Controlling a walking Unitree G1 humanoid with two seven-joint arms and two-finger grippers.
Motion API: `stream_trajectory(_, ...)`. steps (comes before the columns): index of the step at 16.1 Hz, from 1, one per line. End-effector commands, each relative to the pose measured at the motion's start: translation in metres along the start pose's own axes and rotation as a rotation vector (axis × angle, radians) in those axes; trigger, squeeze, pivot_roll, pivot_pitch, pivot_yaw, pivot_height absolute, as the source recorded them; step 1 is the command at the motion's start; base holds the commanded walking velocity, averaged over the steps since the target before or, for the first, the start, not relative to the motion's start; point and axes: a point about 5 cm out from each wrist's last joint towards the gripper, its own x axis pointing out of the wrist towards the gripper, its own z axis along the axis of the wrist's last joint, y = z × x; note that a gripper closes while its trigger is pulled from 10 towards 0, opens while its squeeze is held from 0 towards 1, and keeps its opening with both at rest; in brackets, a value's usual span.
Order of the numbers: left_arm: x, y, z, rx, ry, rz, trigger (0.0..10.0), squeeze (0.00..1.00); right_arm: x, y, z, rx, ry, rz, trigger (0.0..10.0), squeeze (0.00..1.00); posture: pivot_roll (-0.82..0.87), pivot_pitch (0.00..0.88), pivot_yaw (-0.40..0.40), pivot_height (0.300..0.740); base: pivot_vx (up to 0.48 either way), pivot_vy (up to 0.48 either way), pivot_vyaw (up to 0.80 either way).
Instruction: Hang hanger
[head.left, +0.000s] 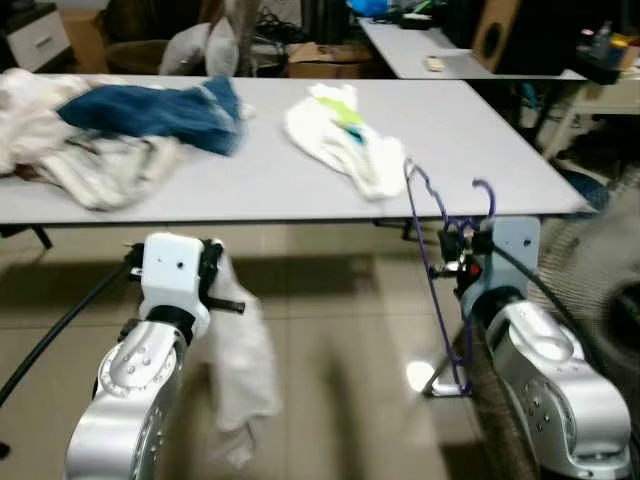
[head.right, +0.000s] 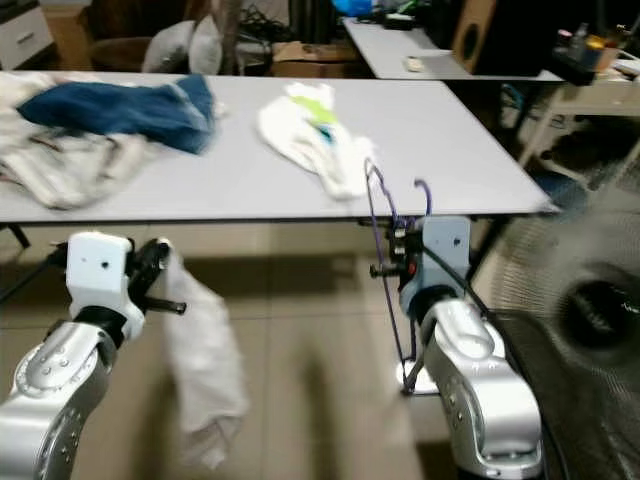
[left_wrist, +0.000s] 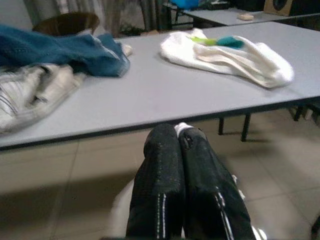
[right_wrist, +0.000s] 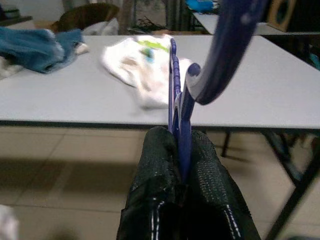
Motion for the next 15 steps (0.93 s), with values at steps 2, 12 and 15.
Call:
stream_trajectory(2, 0.002, 0.000, 0.006, 0.020, -0.028, 0.011, 10.0, 0.00, 0.000, -0.004, 0.003, -0.009, -0.009, -0.003, 10.0, 0.00, -0.05, 0.000, 0.018, 0.740, 0.000, 0.000, 0.00)
stream_trajectory(12, 0.009, -0.002, 0.017, -0.033, -0.116, -0.020, 10.0, 0.00, 0.010, 0.005, 0.013, -0.073, -0.041, 0.122, 10.0, 0.00, -0.07, 0.000, 0.004, 0.740, 0.150, 0.000, -0.33)
stream_trajectory(15, 0.017, 0.000, 0.027, 0.024, -0.152, -0.021, 10.0, 0.00, 0.013, 0.009, 0.020, -0.128, -0.071, 0.191, 10.0, 0.00, -0.07, 0.000, 0.006, 0.740, 0.351, 0.000, 0.00)
